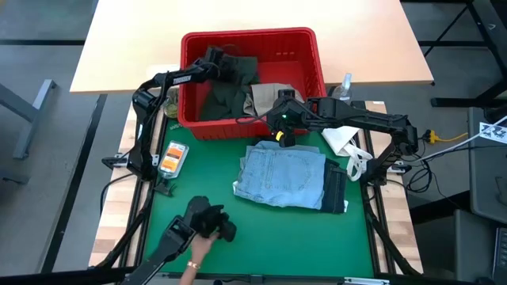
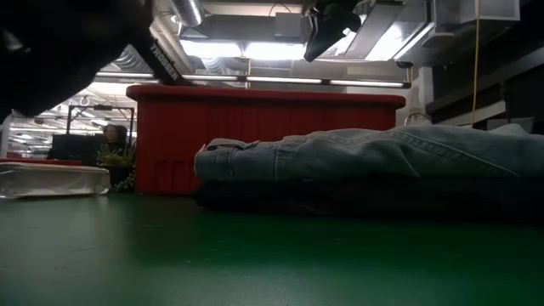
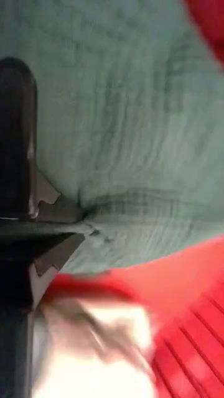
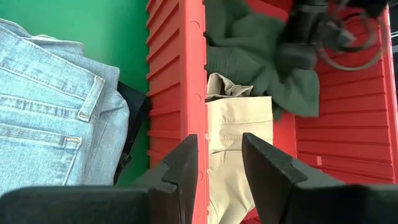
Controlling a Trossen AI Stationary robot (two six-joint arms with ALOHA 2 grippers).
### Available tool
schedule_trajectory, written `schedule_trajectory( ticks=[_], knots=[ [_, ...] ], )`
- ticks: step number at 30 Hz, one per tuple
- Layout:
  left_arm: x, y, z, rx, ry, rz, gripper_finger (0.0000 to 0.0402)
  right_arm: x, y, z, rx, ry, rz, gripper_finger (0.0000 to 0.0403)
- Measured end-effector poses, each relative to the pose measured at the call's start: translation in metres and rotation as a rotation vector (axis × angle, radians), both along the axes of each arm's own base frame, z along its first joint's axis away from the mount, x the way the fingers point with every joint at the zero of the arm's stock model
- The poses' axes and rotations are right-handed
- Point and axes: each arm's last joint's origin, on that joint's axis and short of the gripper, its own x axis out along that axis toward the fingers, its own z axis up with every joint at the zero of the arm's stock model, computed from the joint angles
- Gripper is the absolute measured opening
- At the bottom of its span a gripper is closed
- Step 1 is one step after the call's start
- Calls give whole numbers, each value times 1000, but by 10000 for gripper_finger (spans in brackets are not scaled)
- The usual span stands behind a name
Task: Fold laundry
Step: Fold the green shirt
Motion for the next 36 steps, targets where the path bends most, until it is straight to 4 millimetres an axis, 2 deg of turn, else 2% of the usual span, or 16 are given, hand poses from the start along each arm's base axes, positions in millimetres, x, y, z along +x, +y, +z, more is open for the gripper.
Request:
schedule_trajectory(
  ticks=[7,13,19,27,36],
  knots=[
    [18,11,53,49,-161,-53,7,0,0,0,0,6,0,127],
    [41,6,96,121,-250,-149,6,-12,2,1,8,74,-7,127],
    [68,-12,131,178,-329,-268,6,-29,4,12,-1,81,-20,127],
    [102,-45,184,285,-425,-383,5,-62,6,36,-89,63,-83,127],
    [117,-90,255,359,-502,-474,13,-110,11,64,-115,-30,-197,127]
  ],
)
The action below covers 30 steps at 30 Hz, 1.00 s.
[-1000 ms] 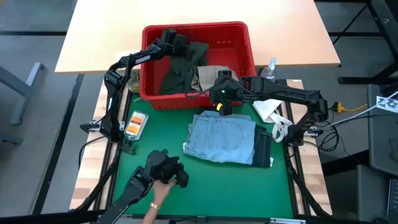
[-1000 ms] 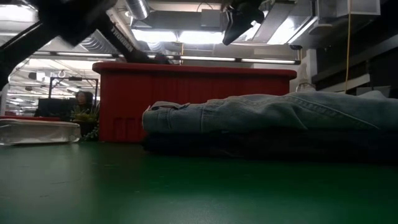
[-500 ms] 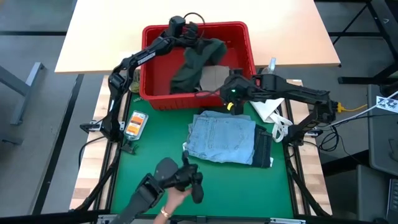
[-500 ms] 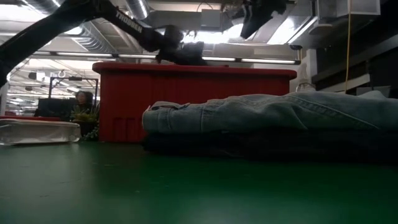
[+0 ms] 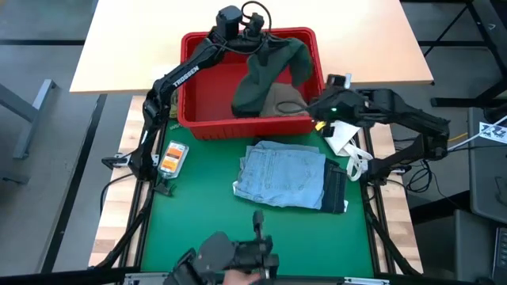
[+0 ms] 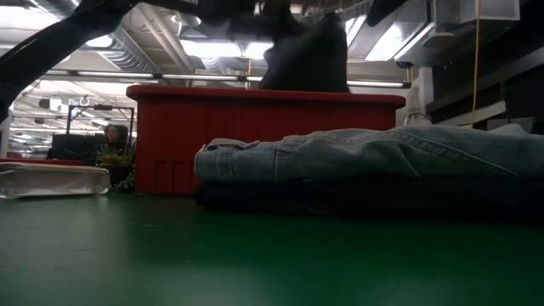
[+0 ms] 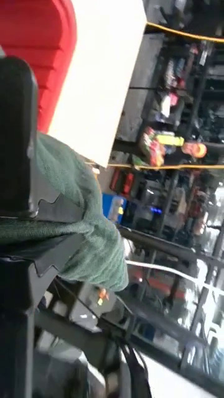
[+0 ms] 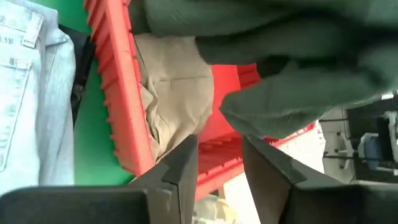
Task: Fold laundry
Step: Fold the green shirt
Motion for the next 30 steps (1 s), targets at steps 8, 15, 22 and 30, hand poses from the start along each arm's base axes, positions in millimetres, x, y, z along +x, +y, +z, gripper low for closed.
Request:
schedule_trajectory(
  ticks=[8,15,22,30],
  knots=[
    [-6,-46,43,41,-79,-38,15,-26,4,9,35,-46,-67,127],
    [-16,-82,75,89,-140,-83,16,-27,4,10,49,-91,-90,127],
    [-16,-102,86,101,-163,-117,17,-19,2,17,26,-189,-70,127],
    [-12,-112,87,98,-165,-140,17,-7,1,19,7,-243,-52,127]
  ],
)
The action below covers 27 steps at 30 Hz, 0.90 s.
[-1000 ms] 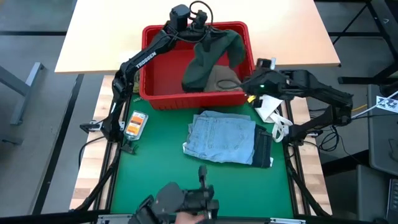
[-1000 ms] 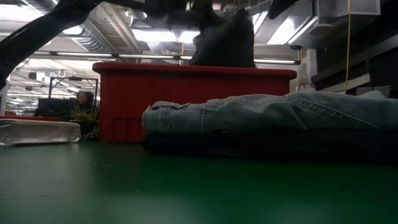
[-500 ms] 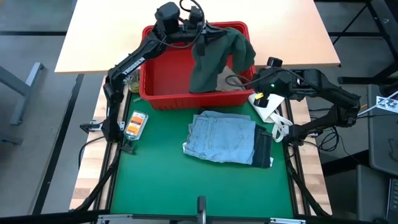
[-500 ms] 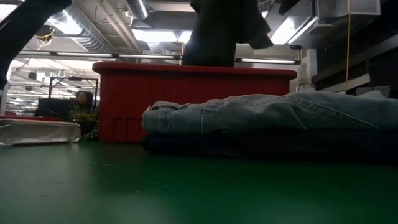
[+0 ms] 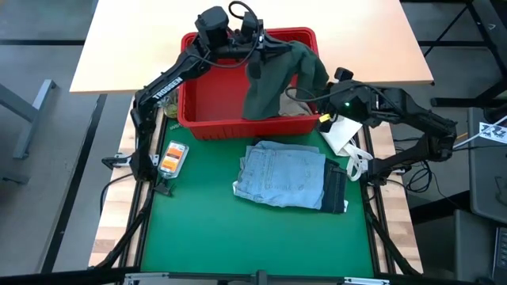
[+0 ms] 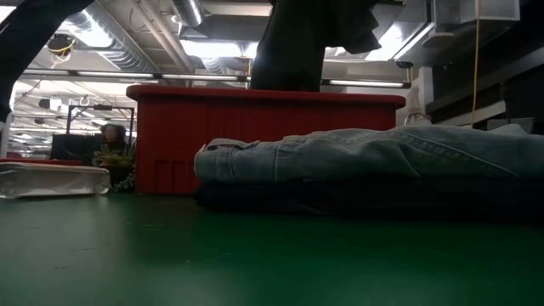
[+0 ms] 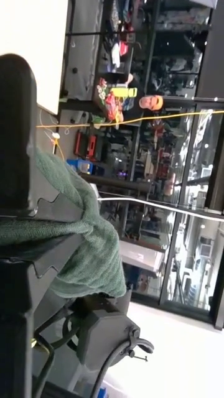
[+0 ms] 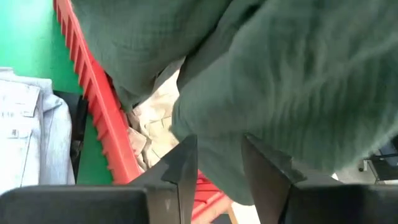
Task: Fold laundry
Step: Fold the green shirt
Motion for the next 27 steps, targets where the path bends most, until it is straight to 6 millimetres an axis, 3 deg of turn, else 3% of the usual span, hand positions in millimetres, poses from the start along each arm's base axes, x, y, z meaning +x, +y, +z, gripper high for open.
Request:
schedule_trajectory(
  ticks=[9,20,27],
  knots=[
    [1,-1,-1,-4,9,-2,17,20,-3,-9,0,11,-1,127],
    [1,-1,-2,-8,17,-3,18,19,-5,-7,-52,10,-59,127],
    [1,-1,-2,-8,18,-3,18,22,-5,0,-59,-80,-56,127]
  ],
)
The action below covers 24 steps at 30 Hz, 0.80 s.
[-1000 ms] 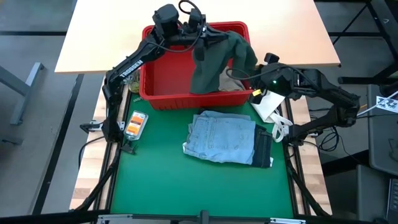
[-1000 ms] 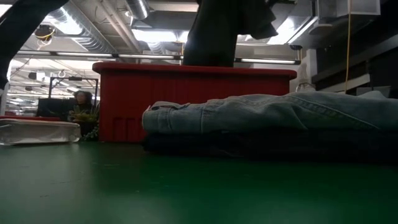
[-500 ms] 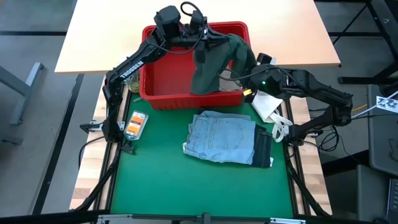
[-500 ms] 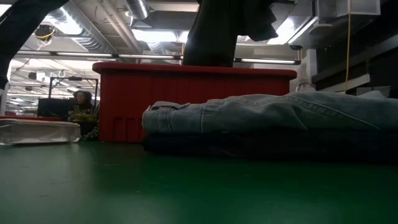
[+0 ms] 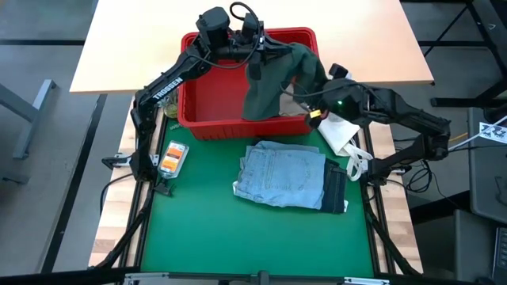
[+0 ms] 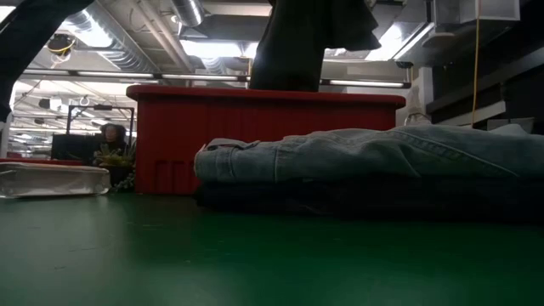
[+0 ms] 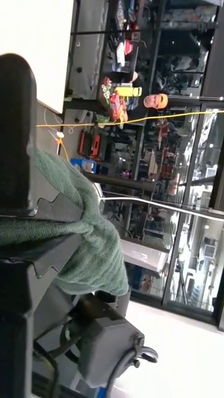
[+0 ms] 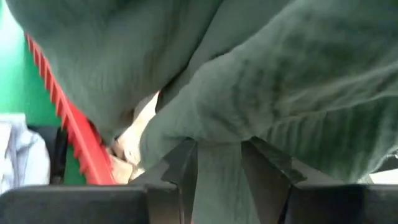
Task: Fold laundry
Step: Fold the green shirt
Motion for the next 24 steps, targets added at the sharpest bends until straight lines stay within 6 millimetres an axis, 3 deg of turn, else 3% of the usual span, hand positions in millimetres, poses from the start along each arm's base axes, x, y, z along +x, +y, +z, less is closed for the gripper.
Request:
schedule_trajectory(
  ticks=[20,24],
  knots=[
    [1,-1,-1,-3,6,-2,18,7,0,-2,2,17,68,127],
    [1,0,-1,-3,6,-2,18,7,0,-2,2,16,67,144]
  ],
)
